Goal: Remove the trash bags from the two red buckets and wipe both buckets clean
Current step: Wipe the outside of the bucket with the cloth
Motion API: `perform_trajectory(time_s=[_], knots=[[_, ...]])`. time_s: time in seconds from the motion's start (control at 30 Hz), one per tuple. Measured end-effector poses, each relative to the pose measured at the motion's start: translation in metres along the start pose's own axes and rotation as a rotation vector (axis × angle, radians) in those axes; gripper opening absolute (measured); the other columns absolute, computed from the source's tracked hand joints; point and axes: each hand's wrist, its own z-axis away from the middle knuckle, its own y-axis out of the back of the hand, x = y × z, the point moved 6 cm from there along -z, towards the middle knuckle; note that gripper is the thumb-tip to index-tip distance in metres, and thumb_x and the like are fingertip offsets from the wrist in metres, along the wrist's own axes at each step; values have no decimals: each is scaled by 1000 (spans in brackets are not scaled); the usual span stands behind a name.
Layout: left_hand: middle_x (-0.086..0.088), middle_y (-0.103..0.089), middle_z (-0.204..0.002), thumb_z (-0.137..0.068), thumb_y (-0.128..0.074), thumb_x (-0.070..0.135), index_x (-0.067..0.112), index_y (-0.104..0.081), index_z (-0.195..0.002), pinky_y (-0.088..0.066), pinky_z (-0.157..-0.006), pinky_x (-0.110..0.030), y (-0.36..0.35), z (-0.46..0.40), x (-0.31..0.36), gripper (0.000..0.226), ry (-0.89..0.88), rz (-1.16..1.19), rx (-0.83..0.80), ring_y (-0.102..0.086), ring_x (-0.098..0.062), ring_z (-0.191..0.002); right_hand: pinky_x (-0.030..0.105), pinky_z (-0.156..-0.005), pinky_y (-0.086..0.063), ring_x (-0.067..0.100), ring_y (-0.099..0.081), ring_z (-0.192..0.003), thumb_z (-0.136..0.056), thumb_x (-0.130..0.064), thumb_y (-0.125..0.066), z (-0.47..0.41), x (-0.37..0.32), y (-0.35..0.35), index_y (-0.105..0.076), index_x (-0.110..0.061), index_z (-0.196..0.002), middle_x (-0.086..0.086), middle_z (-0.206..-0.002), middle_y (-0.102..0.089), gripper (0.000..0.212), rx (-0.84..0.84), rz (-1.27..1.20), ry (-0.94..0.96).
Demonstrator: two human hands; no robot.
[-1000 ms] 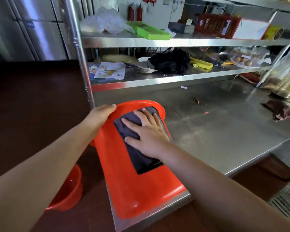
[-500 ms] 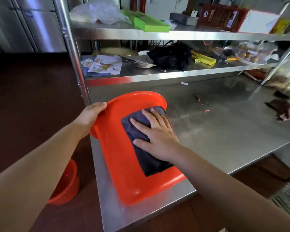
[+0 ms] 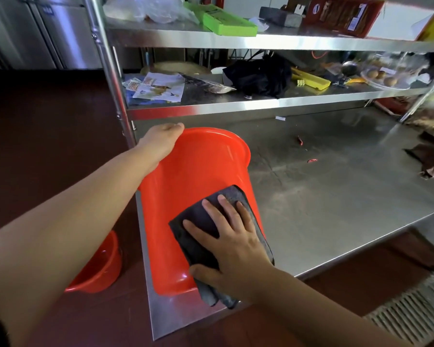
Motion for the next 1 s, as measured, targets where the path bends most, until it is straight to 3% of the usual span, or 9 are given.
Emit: perform_trajectory(time_s=[0.1,0.17,0.27,0.4,0.53,0.7,0.9,1.0], knots=[[1,-49,-141,-92,-45,52,29,-53,-132,-28,-111,-38,-2,-10,-7,47,41,-47,8,-43,-24,-131,60,-112,-12,35,-16,-143,-80,-70,-42,-4,3,-2,-32,-41,-142,5,-153,-29,70,3,-8,19],[2,-48,-142,-93,-44,50,29,-52,-133,-28,-106,-32,-1,-13,-10,46,45,-35,11,-42,-21,-131,58,-114,-9,33,-12,-144,-81,-67,-41,-18,7,-3,-31,-43,-142,2,-153,-27,66,-11,-39,37],[2,-51,-138,-95,-47,43,27,-54,-131,-27,-92,-26,2,-16,-13,41,58,20,16,-46,-14,-119,53,-116,0,29,-1,-145,-81,-66,-39,-56,20,-2,-28,-47,-142,-1,-155,-19,64,-42,-80,7],[-3,-57,-130,-97,-46,31,15,-59,-125,-28,-89,-15,8,-17,-13,34,-17,-7,25,-48,-7,-109,51,-116,4,23,5,-145,-82,-66,-40,-117,43,0,-26,-49,-142,-3,-157,-10,64,-42,-128,-68],[-4,-64,-121,-97,-49,29,16,-65,-114,-37,-106,-31,13,-13,-18,27,-8,123,24,-56,-16,-114,48,-116,0,24,1,-144,-83,-67,-40,-153,56,-1,-29,-49,-141,-3,-157,-11,62,-20,-121,-125],[4,-68,-103,-89,-56,49,29,-68,-90,-46,-96,-35,19,-4,-22,24,5,102,52,-62,-14,-102,52,-116,4,26,8,-145,-85,-68,-34,-146,47,-4,-20,-48,-144,-2,-159,-3,64,-48,-90,-116],[-6,-70,-105,-84,-63,49,28,-70,-85,-48,-98,-48,38,6,-39,22,83,205,74,-65,-25,-101,52,-116,5,28,10,-145,-83,-65,-37,-82,18,-2,-22,-45,-145,0,-160,-4,67,-43,-142,-53],[-1,-68,-104,-87,-60,46,28,-69,-86,-46,-100,-47,50,15,-52,20,44,211,161,-62,-20,-100,53,-116,3,30,6,-146,-81,-65,-40,-42,1,-6,-24,-44,-145,2,-159,-10,69,-39,-131,-5]])
